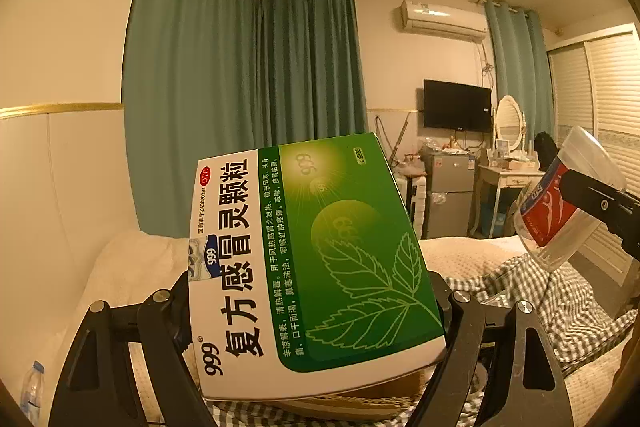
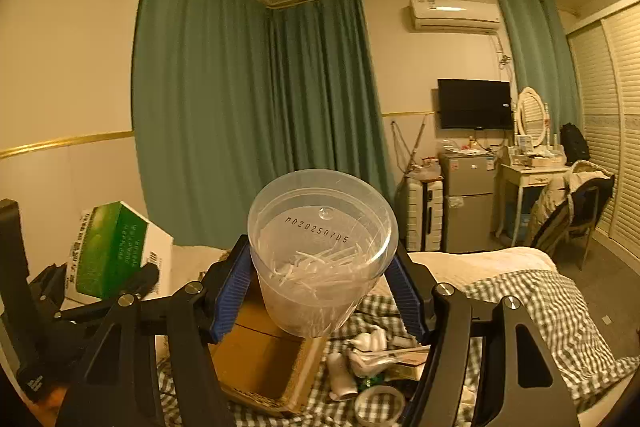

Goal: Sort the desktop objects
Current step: 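Lift the green box and clear swab cup and carry both toward the cardboard box, then drop the green box with the left gripper while the right drops the swab cup into the cardboard box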

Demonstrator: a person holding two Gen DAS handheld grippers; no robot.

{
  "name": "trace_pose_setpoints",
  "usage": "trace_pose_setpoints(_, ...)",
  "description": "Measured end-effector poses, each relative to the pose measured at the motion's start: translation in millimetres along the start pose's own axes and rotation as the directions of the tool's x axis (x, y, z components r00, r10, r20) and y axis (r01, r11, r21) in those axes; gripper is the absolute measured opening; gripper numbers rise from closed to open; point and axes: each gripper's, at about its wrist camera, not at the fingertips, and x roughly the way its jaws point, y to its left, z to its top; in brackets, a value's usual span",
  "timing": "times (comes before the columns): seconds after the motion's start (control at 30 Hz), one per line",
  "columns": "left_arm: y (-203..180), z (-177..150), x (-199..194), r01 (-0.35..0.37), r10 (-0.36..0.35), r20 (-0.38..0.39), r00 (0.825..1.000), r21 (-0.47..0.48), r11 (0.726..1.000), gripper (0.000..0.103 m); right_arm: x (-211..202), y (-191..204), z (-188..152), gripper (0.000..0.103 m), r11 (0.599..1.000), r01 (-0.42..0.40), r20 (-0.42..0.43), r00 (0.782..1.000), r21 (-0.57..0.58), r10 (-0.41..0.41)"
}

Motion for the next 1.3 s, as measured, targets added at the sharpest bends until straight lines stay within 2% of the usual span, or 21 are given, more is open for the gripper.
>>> trace_pose_setpoints(0.3, 17.2, -14.1, 36.3, -0.008, 0.008, -0.065, 0.998, -0.006, 1.000, 0.084, 47.6, 25.5, -15.0, 0.064, 0.998, -0.050, -0.052, 0.997, -0.037, 0.048)
trace_pose_setpoints(0.67, 21.3, -41.3, 88.7, -0.033, 0.033, -0.178, 0.983, 0.005, 0.999, 0.084, 108.4, 25.9, -46.5, 0.064, 0.994, -0.103, -0.155, 0.983, -0.026, 0.098)
trace_pose_setpoints(1.03, 7.3, -71.5, 134.6, -0.042, 0.058, -0.281, 0.958, 0.064, 0.997, 0.084, 170.2, 27.3, -81.0, 0.064, 0.990, -0.136, -0.268, 0.956, -0.036, 0.122)
trace_pose_setpoints(1.3, 8.5, -90.6, 165.8, -0.075, 0.098, -0.374, 0.922, 0.076, 0.994, 0.085, 219.1, 31.3, -104.1, 0.064, 0.985, -0.161, -0.326, 0.936, -0.064, 0.131)
